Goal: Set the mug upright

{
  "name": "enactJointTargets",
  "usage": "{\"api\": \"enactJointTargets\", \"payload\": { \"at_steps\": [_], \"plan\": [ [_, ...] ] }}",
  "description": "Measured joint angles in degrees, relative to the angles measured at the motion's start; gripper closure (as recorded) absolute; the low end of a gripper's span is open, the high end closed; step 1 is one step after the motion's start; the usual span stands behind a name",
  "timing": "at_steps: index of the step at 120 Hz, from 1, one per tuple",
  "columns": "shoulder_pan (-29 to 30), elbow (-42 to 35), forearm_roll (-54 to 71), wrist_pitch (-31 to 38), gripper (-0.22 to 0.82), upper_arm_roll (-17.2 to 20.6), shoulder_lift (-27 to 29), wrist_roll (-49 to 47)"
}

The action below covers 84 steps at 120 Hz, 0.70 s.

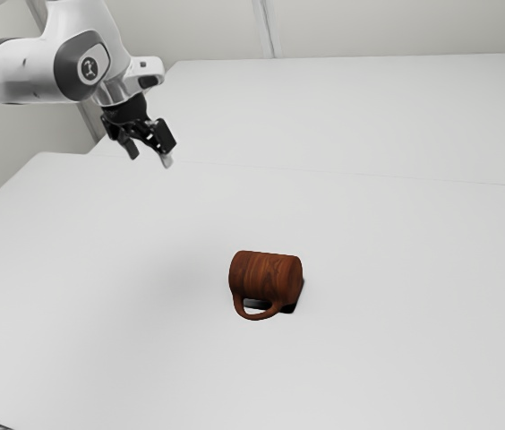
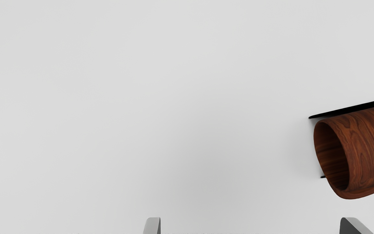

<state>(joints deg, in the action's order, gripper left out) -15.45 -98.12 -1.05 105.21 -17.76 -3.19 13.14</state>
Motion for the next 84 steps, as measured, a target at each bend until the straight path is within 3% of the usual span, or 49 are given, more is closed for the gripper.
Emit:
{"api": "enactJointTargets", "payload": {
  "at_steps": [20, 84],
  "plan": [
    [0.05, -2.68, -1.38, 0.24, 0.0, -0.27, 0.44, 0.6],
    [1.25, -16.1, -36.63, 1.82, 0.0, -0.87, -8.49, 12.73]
  ]
}}
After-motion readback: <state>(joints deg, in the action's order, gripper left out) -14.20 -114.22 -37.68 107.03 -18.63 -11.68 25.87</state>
